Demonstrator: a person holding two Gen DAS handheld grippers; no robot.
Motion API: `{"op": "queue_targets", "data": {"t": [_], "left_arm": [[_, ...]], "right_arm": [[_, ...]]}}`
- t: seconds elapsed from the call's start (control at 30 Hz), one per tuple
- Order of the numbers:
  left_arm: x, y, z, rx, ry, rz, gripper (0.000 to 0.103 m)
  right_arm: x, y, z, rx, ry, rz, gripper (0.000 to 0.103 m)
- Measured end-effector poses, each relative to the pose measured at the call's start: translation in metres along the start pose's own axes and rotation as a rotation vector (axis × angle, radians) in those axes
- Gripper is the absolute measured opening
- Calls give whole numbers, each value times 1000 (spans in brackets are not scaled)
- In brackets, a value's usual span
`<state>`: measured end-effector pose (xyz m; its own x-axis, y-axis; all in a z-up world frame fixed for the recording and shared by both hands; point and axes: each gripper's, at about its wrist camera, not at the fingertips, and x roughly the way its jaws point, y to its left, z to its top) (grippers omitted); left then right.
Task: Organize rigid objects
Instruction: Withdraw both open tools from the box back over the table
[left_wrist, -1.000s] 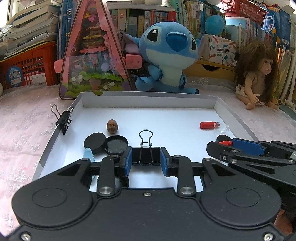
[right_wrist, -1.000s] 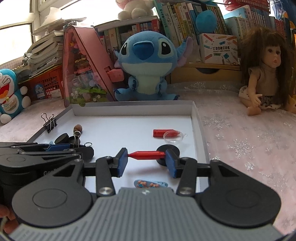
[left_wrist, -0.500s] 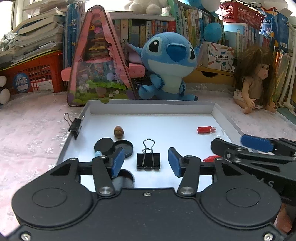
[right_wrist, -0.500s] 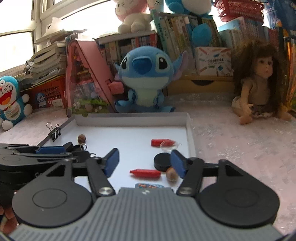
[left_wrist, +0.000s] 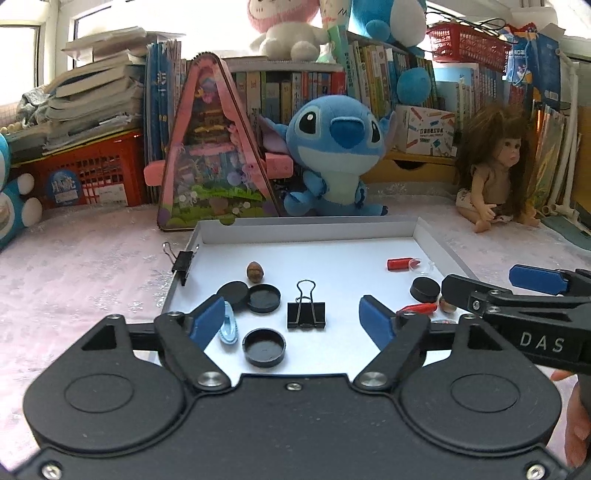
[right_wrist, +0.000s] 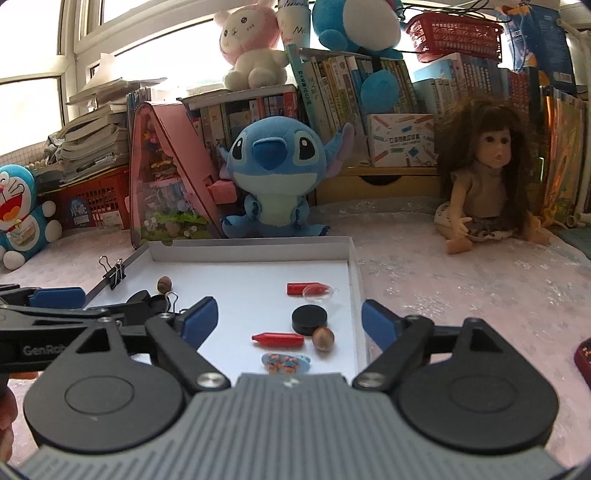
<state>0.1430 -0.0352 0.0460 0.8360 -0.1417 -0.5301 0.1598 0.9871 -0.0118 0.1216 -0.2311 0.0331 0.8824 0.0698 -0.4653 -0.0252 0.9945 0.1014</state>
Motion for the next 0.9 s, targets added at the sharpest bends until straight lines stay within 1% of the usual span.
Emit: {"op": "queue_targets", "data": {"t": [0.1,0.17,0.27,0.5,0.7,0.77,0.9], "left_arm": [[-9,3,-5,-3,1,-12,83],[-14,4,-11,-5,6,-15,85],[-18,5,-20,-5,18,-14,86],[-20,9,-39,-17,54,-4,87],[-17,14,-49,-25,81,10,87],[-16,15,-53,-23,87,12,87],[-13,16,-58,-22,99,23,87]], "right_arm": [[-7,0,-4,-3,1,-7,93],[-11,0,-7,-6,4,-9,96],[-17,1,-15,-14,10,-11,98],[-21,1,-31,-25,45,-23,99],[-19,1,-41,-33,78,-33,99],[-18,2,-43,-37,87,-35,102],[-17,4,-47,-49,100,-33,102]]}}
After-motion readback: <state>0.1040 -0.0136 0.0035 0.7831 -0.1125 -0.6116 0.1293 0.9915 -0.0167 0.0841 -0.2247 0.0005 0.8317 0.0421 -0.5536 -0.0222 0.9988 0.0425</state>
